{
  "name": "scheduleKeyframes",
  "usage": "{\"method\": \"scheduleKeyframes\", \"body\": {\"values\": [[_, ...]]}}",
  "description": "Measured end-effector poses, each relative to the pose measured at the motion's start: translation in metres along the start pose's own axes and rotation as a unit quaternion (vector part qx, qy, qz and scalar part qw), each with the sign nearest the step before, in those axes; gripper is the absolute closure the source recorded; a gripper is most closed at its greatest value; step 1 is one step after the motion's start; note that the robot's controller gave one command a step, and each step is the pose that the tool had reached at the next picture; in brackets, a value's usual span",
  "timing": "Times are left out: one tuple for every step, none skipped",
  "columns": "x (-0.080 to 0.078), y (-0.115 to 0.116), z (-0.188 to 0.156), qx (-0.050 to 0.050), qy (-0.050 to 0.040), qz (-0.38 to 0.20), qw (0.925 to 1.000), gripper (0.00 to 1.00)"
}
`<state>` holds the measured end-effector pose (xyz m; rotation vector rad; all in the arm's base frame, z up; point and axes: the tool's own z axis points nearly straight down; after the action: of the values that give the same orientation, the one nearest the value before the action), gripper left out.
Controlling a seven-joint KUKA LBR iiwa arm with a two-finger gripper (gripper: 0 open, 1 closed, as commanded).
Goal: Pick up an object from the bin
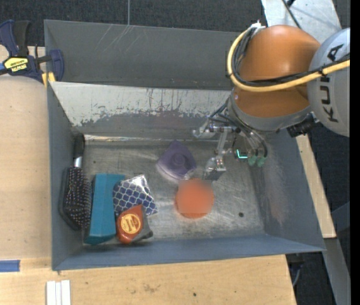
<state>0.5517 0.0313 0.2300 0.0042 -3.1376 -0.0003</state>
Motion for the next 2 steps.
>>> {"method": "scheduleKeyframes", "body": {"values": [[-0.002,0.000,-0.004,0.000,-0.0039,0.000,1.0000,0.00],[0.019,-0.009,0.028,0.000,-0.0069,-0.031,0.9995,0.00]]}}
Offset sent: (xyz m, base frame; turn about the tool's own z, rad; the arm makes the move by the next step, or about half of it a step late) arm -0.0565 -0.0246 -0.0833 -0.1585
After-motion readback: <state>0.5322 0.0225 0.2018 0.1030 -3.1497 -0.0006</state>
